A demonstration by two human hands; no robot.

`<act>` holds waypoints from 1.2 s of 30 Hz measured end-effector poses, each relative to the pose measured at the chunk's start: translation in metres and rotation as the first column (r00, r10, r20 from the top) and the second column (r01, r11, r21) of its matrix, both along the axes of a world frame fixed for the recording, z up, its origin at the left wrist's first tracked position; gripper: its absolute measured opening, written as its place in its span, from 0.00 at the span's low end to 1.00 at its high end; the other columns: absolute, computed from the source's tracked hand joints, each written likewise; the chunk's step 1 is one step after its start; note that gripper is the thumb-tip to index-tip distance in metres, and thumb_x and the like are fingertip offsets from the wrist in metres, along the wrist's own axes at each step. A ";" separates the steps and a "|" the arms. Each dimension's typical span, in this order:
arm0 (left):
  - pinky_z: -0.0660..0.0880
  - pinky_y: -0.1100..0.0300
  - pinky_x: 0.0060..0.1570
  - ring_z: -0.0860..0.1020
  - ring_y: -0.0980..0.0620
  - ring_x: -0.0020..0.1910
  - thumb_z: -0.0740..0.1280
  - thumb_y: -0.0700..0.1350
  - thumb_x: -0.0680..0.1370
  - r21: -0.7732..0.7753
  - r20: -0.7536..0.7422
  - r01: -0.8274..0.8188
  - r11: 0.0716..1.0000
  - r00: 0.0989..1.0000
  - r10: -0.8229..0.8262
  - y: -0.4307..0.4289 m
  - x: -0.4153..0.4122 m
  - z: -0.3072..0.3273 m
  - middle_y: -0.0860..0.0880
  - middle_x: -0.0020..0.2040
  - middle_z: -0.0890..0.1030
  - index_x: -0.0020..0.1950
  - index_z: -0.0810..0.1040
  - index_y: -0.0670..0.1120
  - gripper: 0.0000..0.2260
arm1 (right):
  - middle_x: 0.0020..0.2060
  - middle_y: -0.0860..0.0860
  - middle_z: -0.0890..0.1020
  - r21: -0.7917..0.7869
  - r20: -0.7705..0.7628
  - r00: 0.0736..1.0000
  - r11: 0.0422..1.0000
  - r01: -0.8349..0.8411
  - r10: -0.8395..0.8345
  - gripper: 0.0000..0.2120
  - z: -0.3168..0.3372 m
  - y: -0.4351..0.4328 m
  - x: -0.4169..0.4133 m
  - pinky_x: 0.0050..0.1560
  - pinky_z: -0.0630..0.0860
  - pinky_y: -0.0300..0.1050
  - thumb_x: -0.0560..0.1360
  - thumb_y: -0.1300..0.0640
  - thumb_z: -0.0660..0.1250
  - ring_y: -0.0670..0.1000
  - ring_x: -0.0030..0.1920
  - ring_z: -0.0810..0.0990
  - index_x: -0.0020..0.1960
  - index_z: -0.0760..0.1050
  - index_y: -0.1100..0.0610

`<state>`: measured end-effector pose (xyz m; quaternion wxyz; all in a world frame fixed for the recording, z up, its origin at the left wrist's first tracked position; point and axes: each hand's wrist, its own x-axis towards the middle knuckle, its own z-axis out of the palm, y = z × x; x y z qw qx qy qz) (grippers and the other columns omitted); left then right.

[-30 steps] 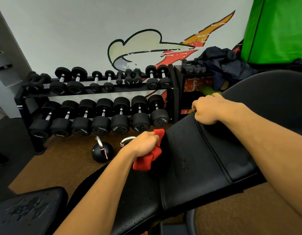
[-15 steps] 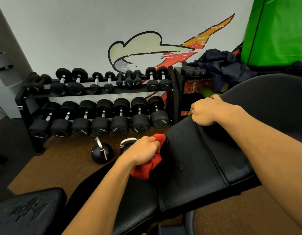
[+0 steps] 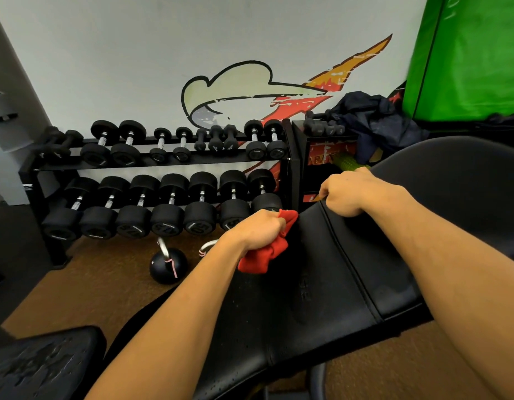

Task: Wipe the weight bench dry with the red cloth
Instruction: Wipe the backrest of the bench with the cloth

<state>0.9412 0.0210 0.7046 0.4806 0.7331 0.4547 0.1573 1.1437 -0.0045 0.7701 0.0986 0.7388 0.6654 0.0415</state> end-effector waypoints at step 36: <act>0.80 0.49 0.49 0.77 0.45 0.34 0.57 0.46 0.80 0.356 -0.161 0.107 0.928 0.986 -0.052 -0.031 0.020 0.006 0.47 0.37 0.81 0.47 0.78 0.49 0.10 | 0.60 0.53 0.82 0.027 -0.040 0.999 1.000 0.009 -0.008 0.15 0.002 -0.004 -0.002 0.62 0.63 0.54 0.79 0.57 0.59 0.58 0.62 0.78 0.62 0.78 0.50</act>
